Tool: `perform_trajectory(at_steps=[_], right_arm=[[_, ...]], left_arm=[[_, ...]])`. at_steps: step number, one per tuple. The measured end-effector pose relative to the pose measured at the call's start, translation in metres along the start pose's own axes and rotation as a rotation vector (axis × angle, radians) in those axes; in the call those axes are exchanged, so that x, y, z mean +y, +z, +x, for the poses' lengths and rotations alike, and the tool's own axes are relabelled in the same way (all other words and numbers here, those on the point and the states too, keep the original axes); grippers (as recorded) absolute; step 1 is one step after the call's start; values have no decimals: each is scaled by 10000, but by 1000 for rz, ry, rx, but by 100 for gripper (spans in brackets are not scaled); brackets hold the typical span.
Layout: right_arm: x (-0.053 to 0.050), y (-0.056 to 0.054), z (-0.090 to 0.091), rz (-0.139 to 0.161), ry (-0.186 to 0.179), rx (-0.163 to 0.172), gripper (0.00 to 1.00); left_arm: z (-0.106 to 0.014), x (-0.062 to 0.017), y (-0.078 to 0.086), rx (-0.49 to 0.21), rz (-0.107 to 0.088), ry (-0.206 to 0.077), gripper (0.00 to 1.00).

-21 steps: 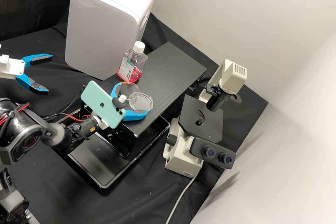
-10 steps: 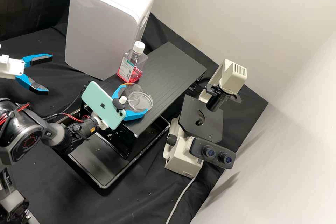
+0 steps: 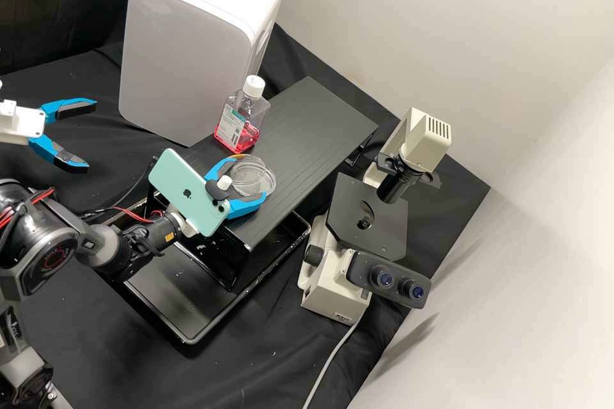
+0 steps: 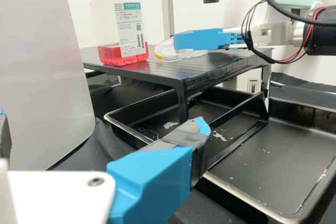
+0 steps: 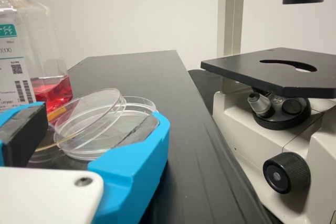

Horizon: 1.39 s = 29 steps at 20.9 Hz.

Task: Place the lid on the petri dish

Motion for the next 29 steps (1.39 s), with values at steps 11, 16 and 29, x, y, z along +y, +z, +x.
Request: perform_trajectory(at_steps=[11, 16, 29], right_arm=[[12, -4, 0, 5, 14, 4, 0], [13, -4, 0, 12, 14, 5, 0], [17, -9, 0, 34, 18, 10, 100]], left_arm=[[0, -1, 0, 0, 0, -1, 100], [0, -1, 0, 0, 0, -1, 100], [7, -23, -5, 1, -3, -10, 100]])
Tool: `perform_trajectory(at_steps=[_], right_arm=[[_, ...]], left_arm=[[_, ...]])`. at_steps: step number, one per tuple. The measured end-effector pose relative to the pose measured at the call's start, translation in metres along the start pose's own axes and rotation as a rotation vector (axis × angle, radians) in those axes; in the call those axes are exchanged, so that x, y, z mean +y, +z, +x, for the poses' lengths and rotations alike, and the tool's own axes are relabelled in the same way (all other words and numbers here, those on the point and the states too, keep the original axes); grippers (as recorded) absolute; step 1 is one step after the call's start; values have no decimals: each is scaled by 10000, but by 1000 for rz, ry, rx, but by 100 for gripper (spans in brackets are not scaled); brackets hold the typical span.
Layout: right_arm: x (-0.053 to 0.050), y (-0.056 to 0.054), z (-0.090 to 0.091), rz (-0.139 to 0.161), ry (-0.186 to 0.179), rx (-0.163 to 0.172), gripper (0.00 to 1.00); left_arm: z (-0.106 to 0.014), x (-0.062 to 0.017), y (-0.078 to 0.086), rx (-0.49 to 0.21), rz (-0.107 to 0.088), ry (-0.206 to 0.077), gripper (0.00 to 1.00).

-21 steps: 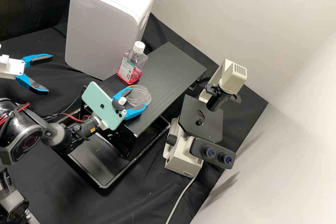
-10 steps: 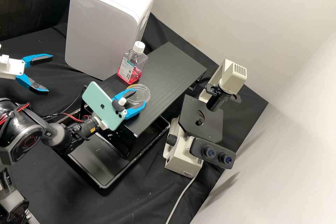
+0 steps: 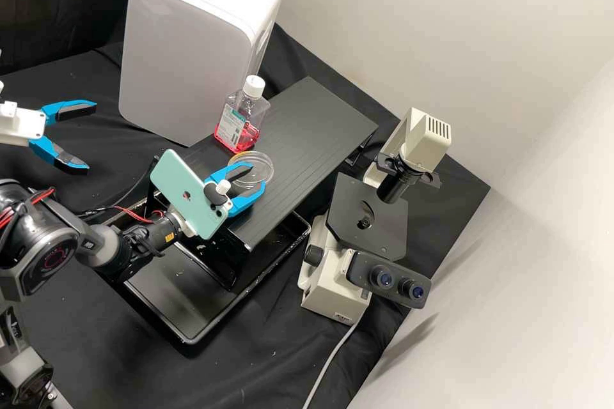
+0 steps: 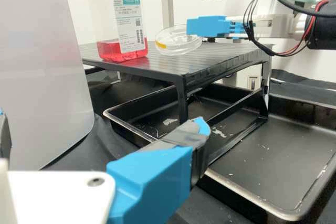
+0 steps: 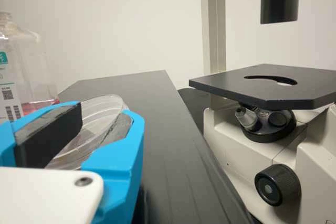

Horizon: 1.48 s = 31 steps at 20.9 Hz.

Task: Place the lid on the petri dish

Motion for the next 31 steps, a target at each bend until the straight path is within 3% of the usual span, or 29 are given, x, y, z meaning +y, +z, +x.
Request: perform_trajectory(at_steps=[7, 23, 28, 29, 31], right_arm=[[-10, 18, 0, 3, -11, -20, 100], [2, 2, -8, 4, -10, -17, 100], [29, -35, -86, -34, -2, -4, 100], [20, -34, -112, -45, -3, -5, 100], [18, -67, -154, -69, 5, 9, 100]], left_arm=[[0, 0, 0, 0, 0, 0, 100], [1, 0, 0, 3, -2, 1, 100], [3, 2, 0, 12, -6, 4, 100], [4, 2, 3, 15, 0, 5, 100], [4, 8, -1, 27, 29, 10, 100]])
